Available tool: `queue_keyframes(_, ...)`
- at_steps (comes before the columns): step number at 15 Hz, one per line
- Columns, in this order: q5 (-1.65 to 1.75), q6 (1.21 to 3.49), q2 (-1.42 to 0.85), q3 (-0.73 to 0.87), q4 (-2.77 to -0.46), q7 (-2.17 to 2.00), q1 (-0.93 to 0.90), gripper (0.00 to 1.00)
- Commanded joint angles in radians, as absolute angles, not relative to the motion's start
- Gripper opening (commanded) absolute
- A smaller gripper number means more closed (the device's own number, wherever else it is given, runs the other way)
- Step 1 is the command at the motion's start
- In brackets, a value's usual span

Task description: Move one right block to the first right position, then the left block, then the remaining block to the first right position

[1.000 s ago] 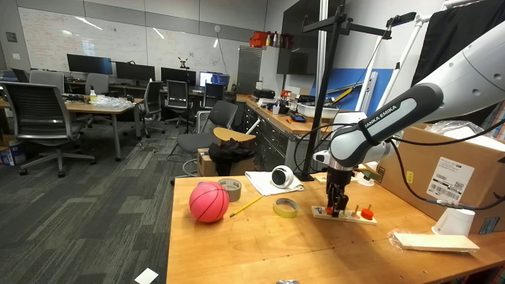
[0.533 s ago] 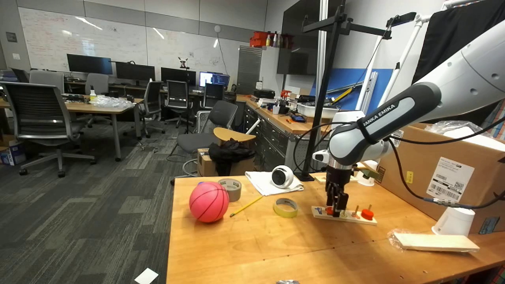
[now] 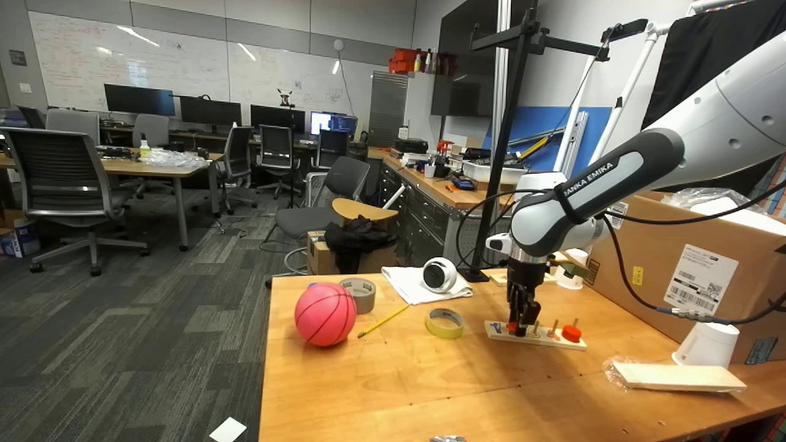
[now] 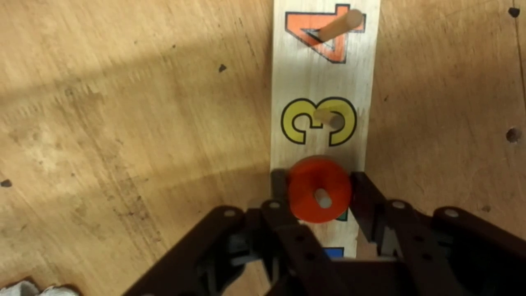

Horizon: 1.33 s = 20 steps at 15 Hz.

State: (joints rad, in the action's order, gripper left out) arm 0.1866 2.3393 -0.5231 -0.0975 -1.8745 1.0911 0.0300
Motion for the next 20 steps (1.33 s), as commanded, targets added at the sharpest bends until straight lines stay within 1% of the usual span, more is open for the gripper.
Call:
queue_keyframes(1, 0.205, 2.316, -0.528, -0.094, -1.848, 1.094, 0.022, 0.25)
queue_keyframes(9, 0.277, 2.266, -0.455, -0.044, -1.841, 1.046, 0.019, 0.25)
queue_keyframes(14, 0.305, 2.197, -0.412, 0.014, -1.876, 0.962, 0.040, 0.25)
queue_keyframes(20, 0.296, 2.170, -0.385, 0.032, -1.924, 0.892, 0.068, 0.25)
